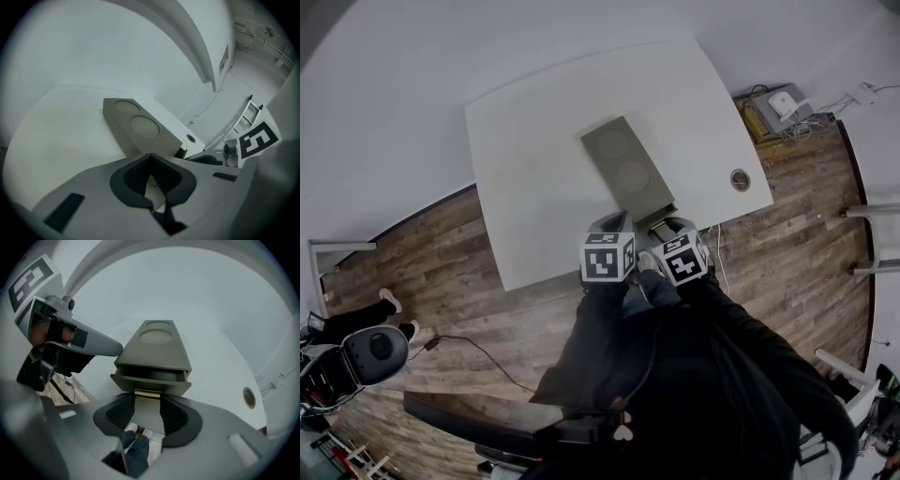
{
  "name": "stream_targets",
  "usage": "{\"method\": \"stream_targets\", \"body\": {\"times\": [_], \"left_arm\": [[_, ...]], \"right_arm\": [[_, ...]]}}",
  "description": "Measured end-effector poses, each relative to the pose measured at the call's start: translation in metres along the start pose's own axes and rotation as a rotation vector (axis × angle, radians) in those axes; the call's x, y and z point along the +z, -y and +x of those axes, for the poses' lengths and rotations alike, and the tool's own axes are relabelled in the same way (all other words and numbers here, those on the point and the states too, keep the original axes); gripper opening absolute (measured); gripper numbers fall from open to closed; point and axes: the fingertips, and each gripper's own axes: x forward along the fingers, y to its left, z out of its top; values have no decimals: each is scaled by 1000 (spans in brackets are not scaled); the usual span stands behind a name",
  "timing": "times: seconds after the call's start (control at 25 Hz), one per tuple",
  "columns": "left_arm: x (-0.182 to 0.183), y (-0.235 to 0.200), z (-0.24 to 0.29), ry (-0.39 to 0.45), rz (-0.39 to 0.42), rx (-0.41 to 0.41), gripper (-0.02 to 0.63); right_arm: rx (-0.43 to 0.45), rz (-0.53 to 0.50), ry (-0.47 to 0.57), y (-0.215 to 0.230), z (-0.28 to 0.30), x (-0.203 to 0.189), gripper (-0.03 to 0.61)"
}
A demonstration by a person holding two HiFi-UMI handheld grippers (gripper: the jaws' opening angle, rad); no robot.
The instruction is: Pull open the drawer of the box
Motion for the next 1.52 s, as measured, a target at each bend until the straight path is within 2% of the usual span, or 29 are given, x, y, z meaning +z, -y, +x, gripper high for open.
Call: {"method": "stream_targets", "body": {"times": [1.52], "left_arm": [[-9,1,-7,7,24,-8,-5]], "right_arm": [[3,4,-13,-12,-11,-24,164]]}}
